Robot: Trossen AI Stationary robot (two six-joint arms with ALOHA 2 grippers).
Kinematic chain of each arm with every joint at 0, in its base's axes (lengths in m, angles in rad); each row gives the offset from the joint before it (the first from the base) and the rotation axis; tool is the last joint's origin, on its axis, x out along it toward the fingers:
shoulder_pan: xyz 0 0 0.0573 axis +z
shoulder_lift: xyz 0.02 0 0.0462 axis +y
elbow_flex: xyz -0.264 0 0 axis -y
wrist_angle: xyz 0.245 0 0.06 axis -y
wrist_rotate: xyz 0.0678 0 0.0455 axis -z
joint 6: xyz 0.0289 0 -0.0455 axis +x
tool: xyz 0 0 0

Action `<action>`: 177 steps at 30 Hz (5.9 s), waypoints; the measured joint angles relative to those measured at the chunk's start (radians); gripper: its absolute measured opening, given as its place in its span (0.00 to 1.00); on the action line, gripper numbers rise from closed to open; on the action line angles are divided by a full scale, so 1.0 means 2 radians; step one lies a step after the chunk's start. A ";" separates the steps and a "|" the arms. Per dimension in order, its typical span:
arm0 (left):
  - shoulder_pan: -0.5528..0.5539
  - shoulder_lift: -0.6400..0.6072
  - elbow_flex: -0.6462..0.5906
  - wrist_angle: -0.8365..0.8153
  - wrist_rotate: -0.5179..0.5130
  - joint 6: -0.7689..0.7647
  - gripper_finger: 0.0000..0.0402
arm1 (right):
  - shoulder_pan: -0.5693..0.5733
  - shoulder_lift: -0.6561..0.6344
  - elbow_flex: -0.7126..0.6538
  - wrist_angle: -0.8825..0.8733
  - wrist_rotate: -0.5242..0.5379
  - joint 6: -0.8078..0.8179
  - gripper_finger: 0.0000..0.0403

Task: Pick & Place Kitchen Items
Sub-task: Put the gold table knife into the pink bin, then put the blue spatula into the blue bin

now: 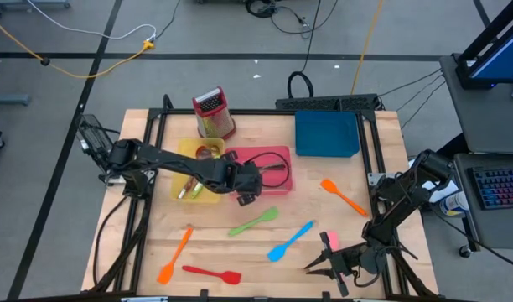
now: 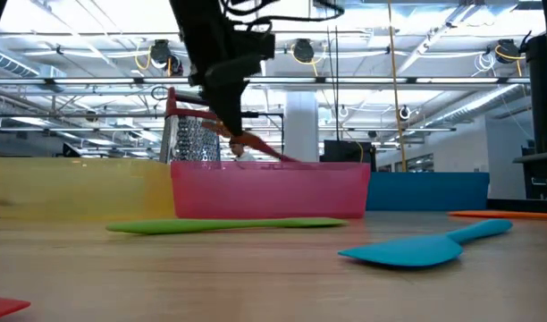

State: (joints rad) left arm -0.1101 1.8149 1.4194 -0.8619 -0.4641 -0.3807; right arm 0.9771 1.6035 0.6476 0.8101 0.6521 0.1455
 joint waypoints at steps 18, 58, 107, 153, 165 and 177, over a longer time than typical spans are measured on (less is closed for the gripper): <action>0.035 0.011 -0.069 0.118 0.097 0.095 0.01 | 0.000 0.000 0.000 -0.022 0.000 0.013 0.14; 0.042 0.009 -0.099 0.229 0.111 0.084 0.13 | -0.097 0.000 0.000 -0.139 -0.078 0.034 0.41; -0.190 -0.034 -0.084 0.379 0.073 -0.009 0.13 | -0.249 -0.050 -0.029 -0.435 -0.273 0.030 0.16; -0.109 0.163 -0.085 0.528 0.167 -0.024 0.39 | -0.249 -0.046 -0.117 -0.174 -0.231 -0.003 0.13; -0.096 0.163 -0.084 0.510 0.180 -0.024 0.16 | -0.249 -0.048 -0.116 -0.167 -0.232 -0.001 0.07; -0.093 0.162 -0.084 0.499 0.167 -0.035 0.07 | -0.249 -0.048 -0.116 -0.151 -0.235 -0.004 0.07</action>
State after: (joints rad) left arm -0.2955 2.1384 1.2514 0.1360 -0.1303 -0.4503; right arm 0.4793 1.5082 0.4160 0.5071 0.1829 0.1375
